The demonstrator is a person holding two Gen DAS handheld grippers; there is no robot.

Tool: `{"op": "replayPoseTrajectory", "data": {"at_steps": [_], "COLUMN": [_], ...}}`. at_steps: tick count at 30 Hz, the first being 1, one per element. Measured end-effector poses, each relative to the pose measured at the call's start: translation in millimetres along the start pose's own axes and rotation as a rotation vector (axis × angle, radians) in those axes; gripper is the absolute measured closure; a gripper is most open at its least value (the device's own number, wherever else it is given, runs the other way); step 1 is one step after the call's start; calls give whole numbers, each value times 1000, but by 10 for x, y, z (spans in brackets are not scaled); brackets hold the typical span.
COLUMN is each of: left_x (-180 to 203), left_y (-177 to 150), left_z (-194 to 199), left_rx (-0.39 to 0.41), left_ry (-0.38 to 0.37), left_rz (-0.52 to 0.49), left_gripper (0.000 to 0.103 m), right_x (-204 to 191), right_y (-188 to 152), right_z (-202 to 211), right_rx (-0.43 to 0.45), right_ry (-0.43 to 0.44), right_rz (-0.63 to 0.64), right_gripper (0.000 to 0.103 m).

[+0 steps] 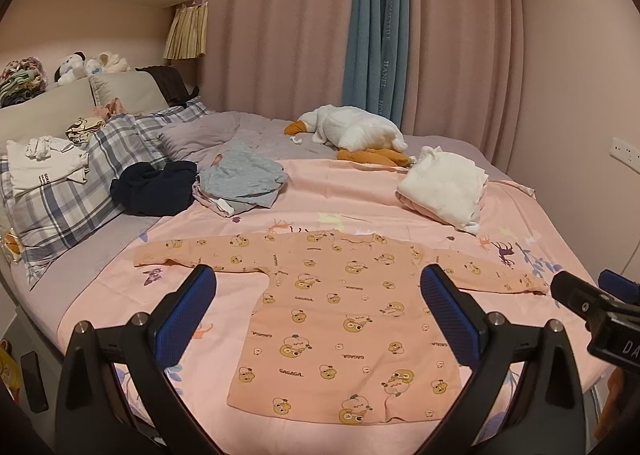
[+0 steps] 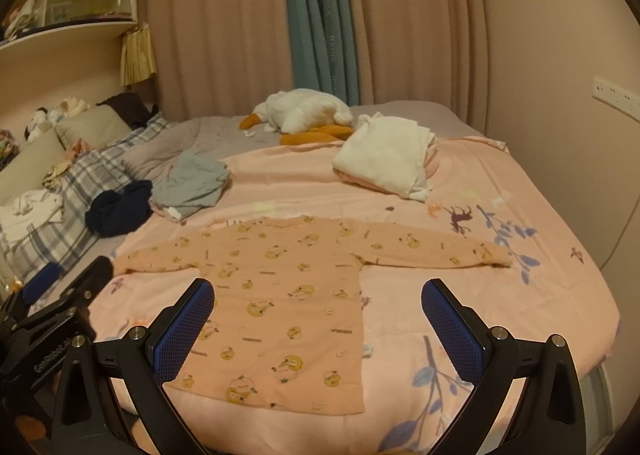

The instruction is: Fold small clothes

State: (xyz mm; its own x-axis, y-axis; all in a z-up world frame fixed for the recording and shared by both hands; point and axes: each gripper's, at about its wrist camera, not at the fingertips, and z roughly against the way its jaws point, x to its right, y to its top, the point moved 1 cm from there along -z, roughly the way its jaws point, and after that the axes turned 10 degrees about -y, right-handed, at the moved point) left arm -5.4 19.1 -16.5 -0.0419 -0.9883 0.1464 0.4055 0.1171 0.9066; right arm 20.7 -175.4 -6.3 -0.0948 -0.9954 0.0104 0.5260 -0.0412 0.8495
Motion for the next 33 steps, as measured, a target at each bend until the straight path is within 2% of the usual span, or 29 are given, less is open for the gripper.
{"op": "replayPoseTrajectory", "data": {"at_steps": [7, 17, 33], "left_x": [-33, -74, -122], "left_y": [43, 53, 44], "left_z": [23, 62, 104], "left_rx": [13, 18, 10], "left_ry": [17, 16, 28], "left_rz": [7, 20, 36], "left_gripper": [1, 1, 1], "right_x": [33, 57, 59], "right_y": [6, 3, 4], "right_z": [15, 5, 29], "right_rx": [9, 14, 15], "right_ry": [-41, -23, -43], "right_rz": [-8, -13, -8], "right_gripper": [0, 0, 0]}}
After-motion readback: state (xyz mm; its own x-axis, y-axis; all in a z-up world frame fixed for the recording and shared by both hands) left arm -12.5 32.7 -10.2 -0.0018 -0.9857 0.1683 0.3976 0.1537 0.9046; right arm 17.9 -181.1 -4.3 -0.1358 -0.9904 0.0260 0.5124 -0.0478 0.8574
